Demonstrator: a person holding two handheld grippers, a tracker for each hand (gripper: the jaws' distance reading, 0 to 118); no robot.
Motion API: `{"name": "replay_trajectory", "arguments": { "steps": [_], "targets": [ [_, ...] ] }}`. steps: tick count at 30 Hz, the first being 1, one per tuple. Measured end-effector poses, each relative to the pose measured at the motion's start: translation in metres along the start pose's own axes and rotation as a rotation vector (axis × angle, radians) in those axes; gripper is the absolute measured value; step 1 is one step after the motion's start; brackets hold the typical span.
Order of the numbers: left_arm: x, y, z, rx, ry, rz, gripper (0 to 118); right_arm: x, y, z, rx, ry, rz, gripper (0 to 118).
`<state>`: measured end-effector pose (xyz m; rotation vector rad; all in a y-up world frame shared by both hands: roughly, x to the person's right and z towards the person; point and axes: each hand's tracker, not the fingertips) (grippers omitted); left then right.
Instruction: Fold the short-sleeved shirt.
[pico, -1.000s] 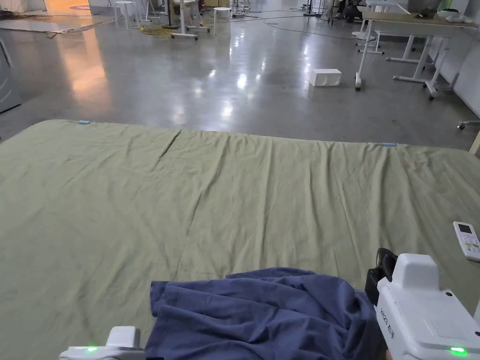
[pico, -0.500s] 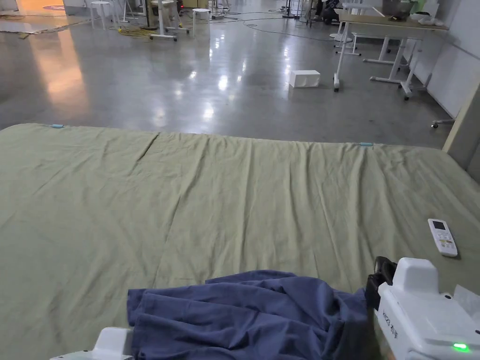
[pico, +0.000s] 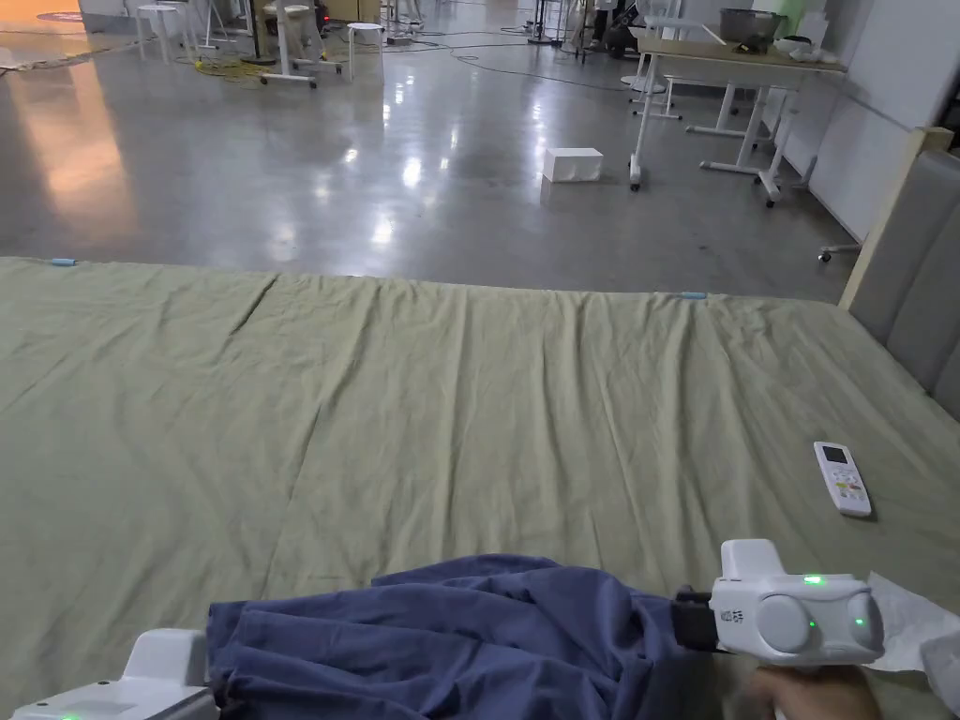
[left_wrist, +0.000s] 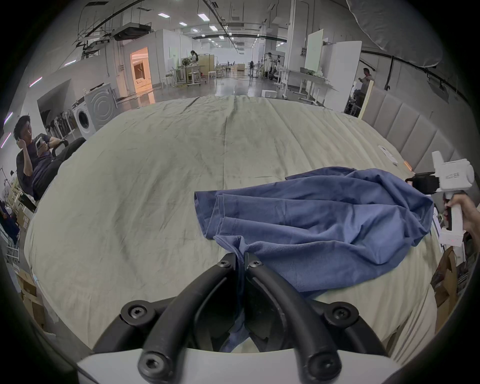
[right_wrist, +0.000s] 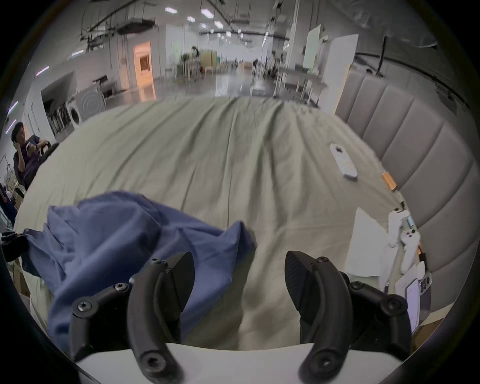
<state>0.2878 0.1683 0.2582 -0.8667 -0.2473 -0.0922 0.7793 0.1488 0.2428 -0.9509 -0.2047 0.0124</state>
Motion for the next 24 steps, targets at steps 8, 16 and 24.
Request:
{"name": "replay_trajectory", "arguments": {
  "steps": [8,16,24],
  "targets": [
    [-0.006,-0.013,-0.006,-0.037,0.008,0.027,6,-0.018,-0.019,-0.043,-0.043,0.064,-0.022,7],
    [-0.009,-0.005,-0.003,0.014,-0.003,0.021,6,-0.025,-0.014,0.006,0.124,0.035,0.009,4],
    [-0.019,0.031,0.026,0.150,-0.021,0.012,6,-0.022,0.009,0.077,0.292,0.006,0.035,4]
  ]
}}
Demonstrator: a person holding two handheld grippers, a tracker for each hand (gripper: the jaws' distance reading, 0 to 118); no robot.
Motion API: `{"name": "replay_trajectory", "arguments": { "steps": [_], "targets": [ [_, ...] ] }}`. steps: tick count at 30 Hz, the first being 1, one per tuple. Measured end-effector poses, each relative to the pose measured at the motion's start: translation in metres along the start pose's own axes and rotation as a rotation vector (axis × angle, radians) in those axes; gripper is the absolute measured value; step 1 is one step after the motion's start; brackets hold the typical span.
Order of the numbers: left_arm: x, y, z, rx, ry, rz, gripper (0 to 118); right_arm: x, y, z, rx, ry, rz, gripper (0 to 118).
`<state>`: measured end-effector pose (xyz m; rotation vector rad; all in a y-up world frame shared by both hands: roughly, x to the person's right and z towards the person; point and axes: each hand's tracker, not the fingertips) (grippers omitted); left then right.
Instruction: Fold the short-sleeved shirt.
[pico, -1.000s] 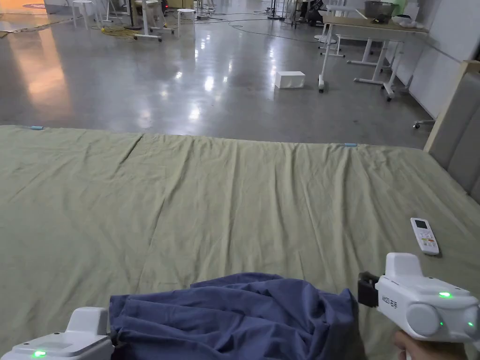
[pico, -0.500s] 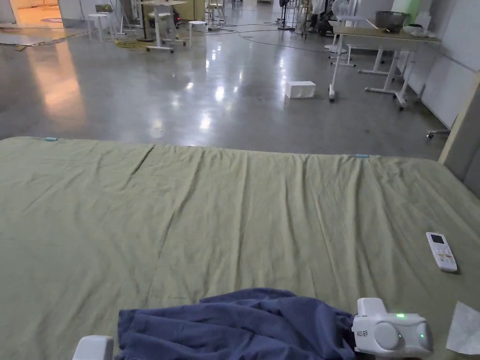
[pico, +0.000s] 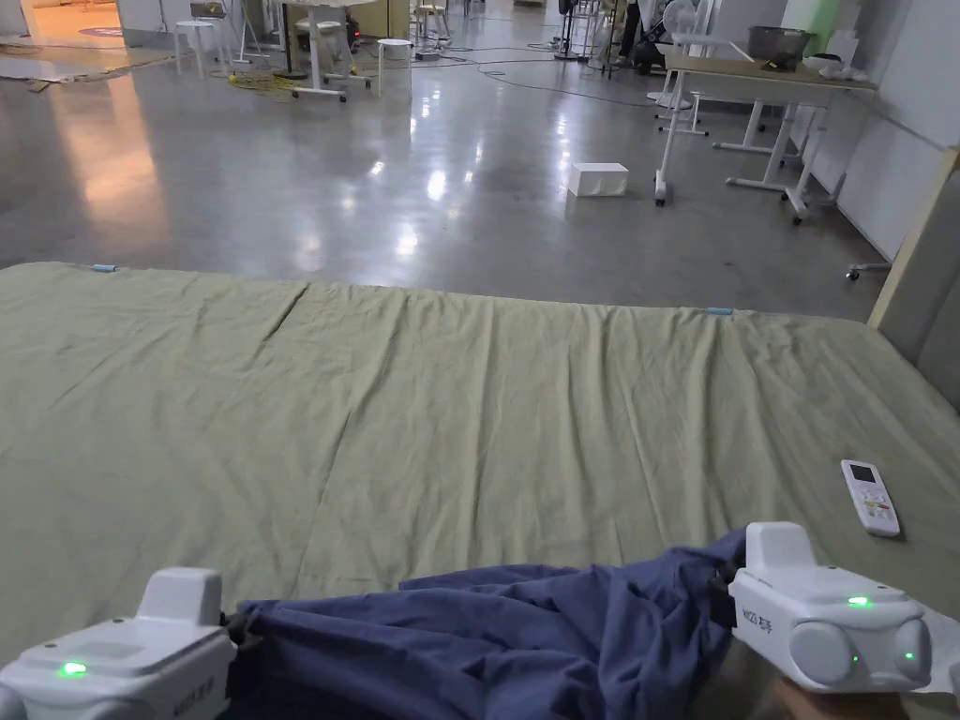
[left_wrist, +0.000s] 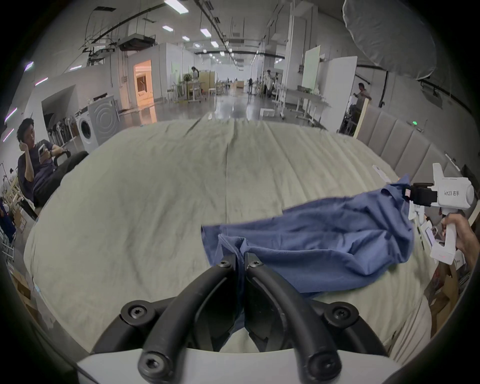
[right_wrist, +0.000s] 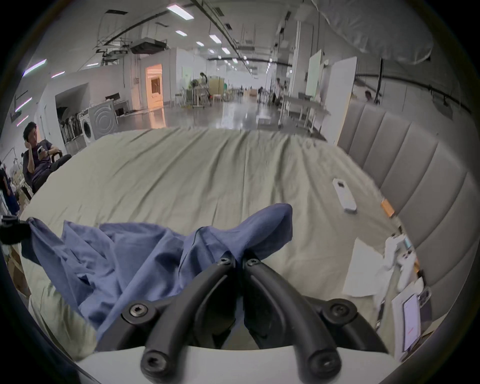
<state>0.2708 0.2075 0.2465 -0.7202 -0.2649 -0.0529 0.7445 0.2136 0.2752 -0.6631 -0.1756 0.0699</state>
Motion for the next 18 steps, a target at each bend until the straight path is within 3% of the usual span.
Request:
{"name": "replay_trajectory", "arguments": {
  "steps": [11,15,18],
  "targets": [
    [-0.033,0.107,0.073,0.222,0.058,0.008,6,0.028,0.077,0.087,0.210,-0.056,-0.033,4],
    [-0.047,0.151,0.095,0.296,0.085,0.015,6,0.038,0.110,0.110,0.285,-0.058,-0.117,4],
    [-0.053,0.182,0.109,0.344,0.098,0.029,6,0.037,0.135,0.127,0.339,-0.054,-0.120,4]
  ]
}}
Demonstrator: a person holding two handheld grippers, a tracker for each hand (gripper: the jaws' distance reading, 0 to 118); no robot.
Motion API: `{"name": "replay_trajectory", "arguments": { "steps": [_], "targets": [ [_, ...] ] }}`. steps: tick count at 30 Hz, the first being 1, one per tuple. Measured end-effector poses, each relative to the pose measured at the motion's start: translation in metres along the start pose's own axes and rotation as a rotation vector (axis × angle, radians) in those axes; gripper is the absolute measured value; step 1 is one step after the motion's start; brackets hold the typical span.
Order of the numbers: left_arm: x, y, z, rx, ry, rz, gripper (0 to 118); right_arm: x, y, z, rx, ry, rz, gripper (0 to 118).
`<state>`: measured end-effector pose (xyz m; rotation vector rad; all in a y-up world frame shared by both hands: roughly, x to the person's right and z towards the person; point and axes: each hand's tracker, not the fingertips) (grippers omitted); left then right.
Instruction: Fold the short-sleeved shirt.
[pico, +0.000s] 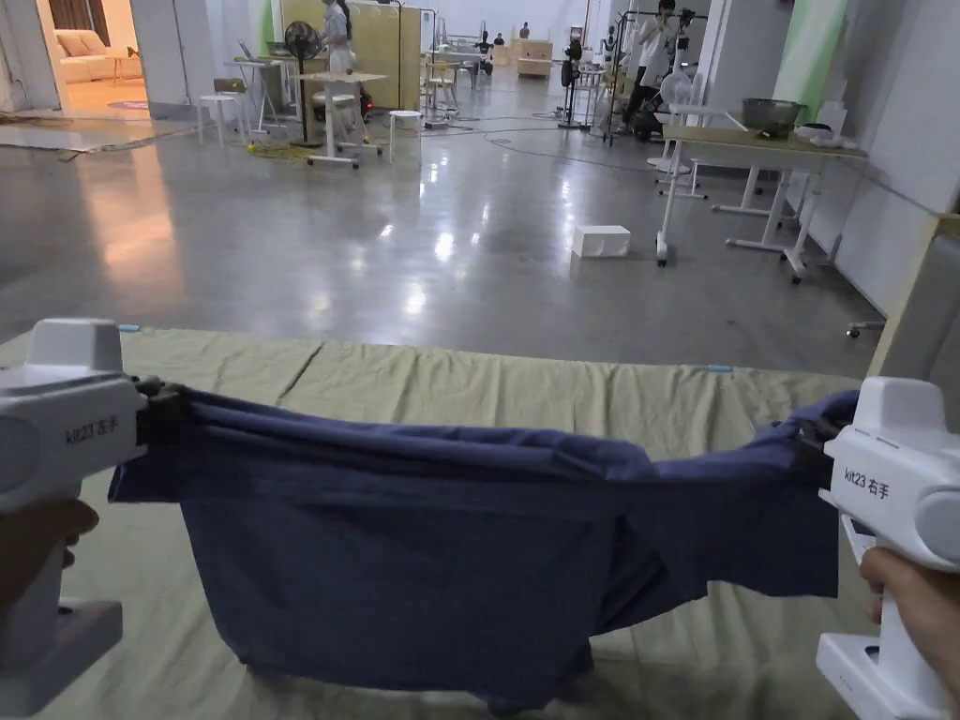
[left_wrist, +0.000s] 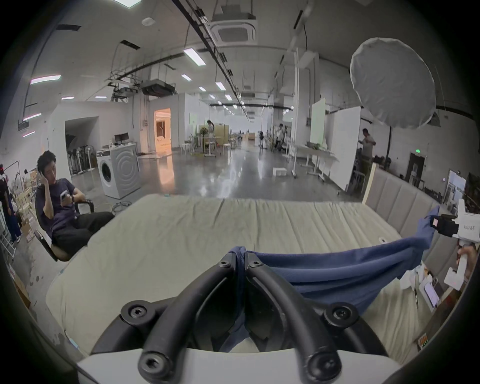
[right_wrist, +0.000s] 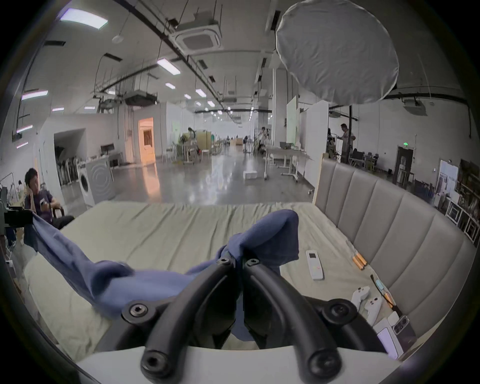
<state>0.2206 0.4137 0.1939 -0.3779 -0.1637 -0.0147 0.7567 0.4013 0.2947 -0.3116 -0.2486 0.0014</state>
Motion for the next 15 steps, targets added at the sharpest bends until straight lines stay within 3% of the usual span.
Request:
{"name": "replay_trajectory", "arguments": {
  "steps": [11,15],
  "targets": [
    [0.001,0.078,-0.030,0.091,0.057,-0.034,6,-0.032,0.078,-0.017,0.176,-0.044,0.106,4],
    [0.001,0.096,-0.052,0.086,0.066,-0.028,6,-0.036,0.099,-0.038,0.188,-0.056,0.105,4]
  ]
}}
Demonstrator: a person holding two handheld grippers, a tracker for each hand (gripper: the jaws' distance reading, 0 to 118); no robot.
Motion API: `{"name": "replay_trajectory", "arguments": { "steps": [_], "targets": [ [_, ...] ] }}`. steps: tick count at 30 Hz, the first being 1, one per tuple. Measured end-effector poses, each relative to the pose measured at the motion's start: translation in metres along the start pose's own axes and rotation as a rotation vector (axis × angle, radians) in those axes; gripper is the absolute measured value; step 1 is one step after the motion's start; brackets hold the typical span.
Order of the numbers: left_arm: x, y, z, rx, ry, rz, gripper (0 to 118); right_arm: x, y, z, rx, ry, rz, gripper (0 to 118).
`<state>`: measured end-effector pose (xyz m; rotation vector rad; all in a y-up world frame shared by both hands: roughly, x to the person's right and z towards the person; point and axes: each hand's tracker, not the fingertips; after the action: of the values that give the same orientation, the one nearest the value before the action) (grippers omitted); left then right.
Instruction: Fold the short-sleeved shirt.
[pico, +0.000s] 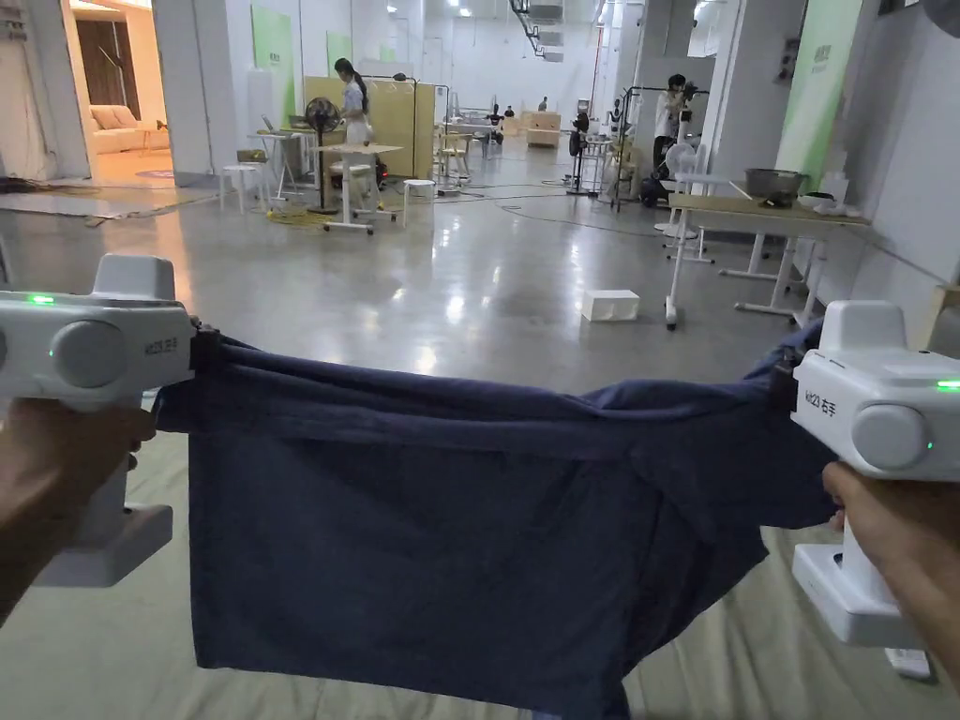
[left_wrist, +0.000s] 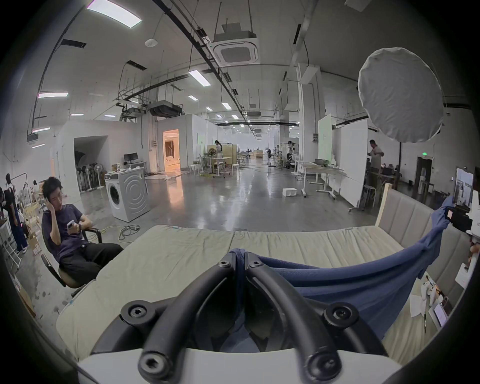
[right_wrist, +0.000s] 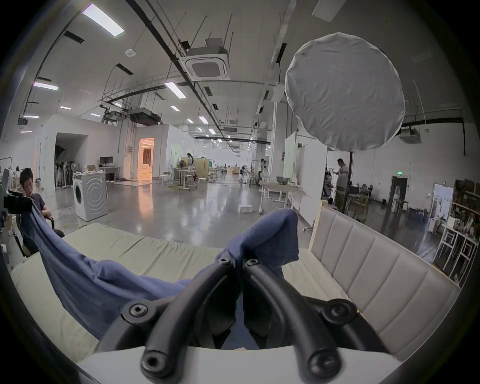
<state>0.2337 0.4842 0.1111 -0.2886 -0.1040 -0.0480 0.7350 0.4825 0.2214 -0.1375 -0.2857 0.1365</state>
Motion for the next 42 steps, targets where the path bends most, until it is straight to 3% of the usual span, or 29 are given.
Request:
{"name": "replay_trajectory", "arguments": {
  "steps": [11,14,17,20,24,29,42],
  "targets": [
    [0.010,0.061,-0.057,0.050,0.034,-0.002,6,-0.010,0.061,-0.066,0.057,-0.060,0.029,4],
    [0.016,0.073,-0.065,0.071,0.042,-0.024,6,-0.015,0.075,-0.075,0.109,-0.090,0.088,4],
    [0.018,0.076,-0.073,0.079,0.049,-0.025,6,-0.018,0.075,-0.080,0.103,-0.086,0.073,4],
    [0.018,0.072,-0.076,0.080,0.050,-0.024,6,-0.022,0.063,-0.080,0.115,-0.091,0.113,4],
    [0.017,0.036,-0.079,0.048,0.028,-0.026,6,-0.026,0.032,-0.077,0.040,-0.069,0.090,4],
    [0.016,-0.037,-0.066,-0.033,0.003,-0.033,6,-0.031,-0.031,-0.061,-0.016,-0.049,0.115,4],
    [-0.001,-0.219,0.036,-0.175,-0.028,0.035,6,-0.033,-0.179,0.076,-0.120,-0.007,0.139,4]
  ]
}}
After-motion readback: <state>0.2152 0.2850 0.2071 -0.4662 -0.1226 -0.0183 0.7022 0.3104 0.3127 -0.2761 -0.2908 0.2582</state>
